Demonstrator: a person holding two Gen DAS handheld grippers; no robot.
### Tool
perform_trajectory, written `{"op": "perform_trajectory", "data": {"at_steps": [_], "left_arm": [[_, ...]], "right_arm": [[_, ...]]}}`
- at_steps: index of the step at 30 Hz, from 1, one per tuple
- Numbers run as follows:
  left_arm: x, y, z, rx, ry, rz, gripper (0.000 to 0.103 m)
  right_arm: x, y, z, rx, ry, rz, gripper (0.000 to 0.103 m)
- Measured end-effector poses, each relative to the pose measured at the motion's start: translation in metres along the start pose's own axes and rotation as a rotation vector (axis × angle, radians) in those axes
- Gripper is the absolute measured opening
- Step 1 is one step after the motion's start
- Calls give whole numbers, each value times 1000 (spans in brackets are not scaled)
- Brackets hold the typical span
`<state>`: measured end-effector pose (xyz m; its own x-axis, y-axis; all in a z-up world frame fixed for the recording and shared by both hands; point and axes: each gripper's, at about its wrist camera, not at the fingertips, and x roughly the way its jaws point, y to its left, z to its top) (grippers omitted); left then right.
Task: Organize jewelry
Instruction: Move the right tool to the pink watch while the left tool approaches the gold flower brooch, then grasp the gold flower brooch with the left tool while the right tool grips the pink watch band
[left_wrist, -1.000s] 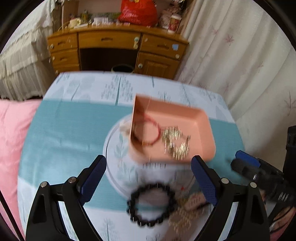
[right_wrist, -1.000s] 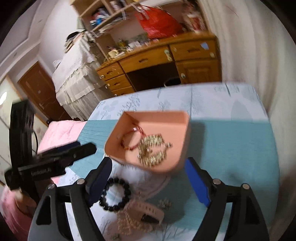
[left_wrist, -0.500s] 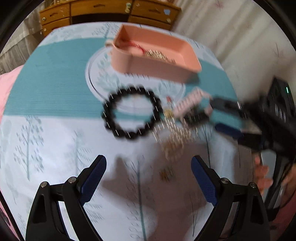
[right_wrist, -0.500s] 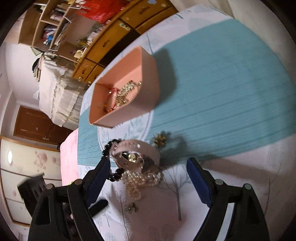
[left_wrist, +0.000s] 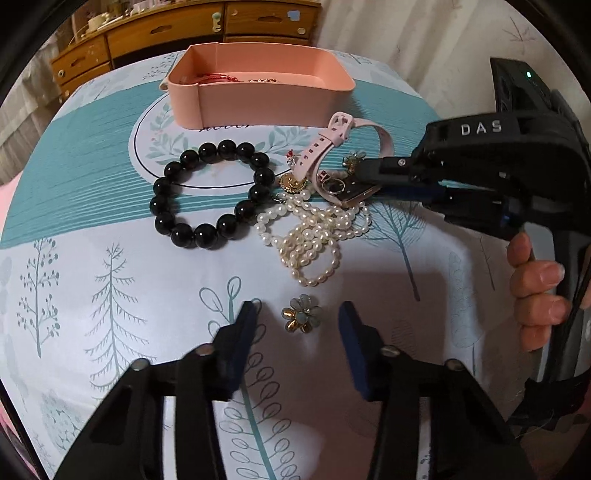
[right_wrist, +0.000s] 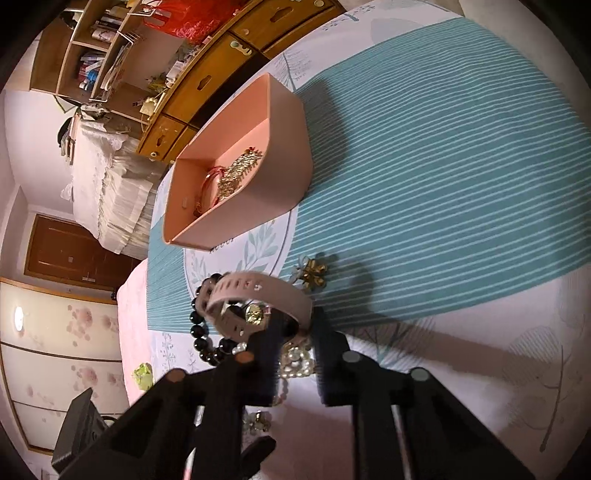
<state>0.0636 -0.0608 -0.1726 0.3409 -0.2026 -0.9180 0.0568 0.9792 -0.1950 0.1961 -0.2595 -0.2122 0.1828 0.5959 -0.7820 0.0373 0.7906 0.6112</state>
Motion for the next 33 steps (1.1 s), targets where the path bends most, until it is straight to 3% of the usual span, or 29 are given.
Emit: {"op": "perform_trajectory", "data": {"at_steps": [4, 5, 8, 12, 16, 20, 24, 27, 33], "left_arm": [[-2, 0, 3, 13, -3, 6, 28], [-2, 2, 4, 13, -4, 6, 21], [2, 1, 10, 9, -10, -1, 18], [2, 4, 14, -3, -10, -13, 17], [-3, 7, 12, -16, -18, -19, 17], [-5, 8, 9, -32, -15, -21, 17], [-8, 9, 7, -40, -23, -8, 17], [-12, 11, 3, -51, -31, -4, 18], [-19, 15, -5, -71, -40, -9, 18]], "right_arm": [[-1, -1, 1, 0, 4, -2, 14], [-1, -1, 1, -3, 4, -4, 14], [-3, 3, 0, -31, 1, -28, 15], [-9, 12, -4, -131, -13, -113, 22], [-24, 30, -15, -337, -79, -220, 25], [-34, 48, -27, -516, -85, -190, 25], [-30, 59, -32, -523, -52, -94, 25], [-17, 65, -30, -549, -53, -135, 25], [12, 78, -30, -740, 1, -281, 25]]}}
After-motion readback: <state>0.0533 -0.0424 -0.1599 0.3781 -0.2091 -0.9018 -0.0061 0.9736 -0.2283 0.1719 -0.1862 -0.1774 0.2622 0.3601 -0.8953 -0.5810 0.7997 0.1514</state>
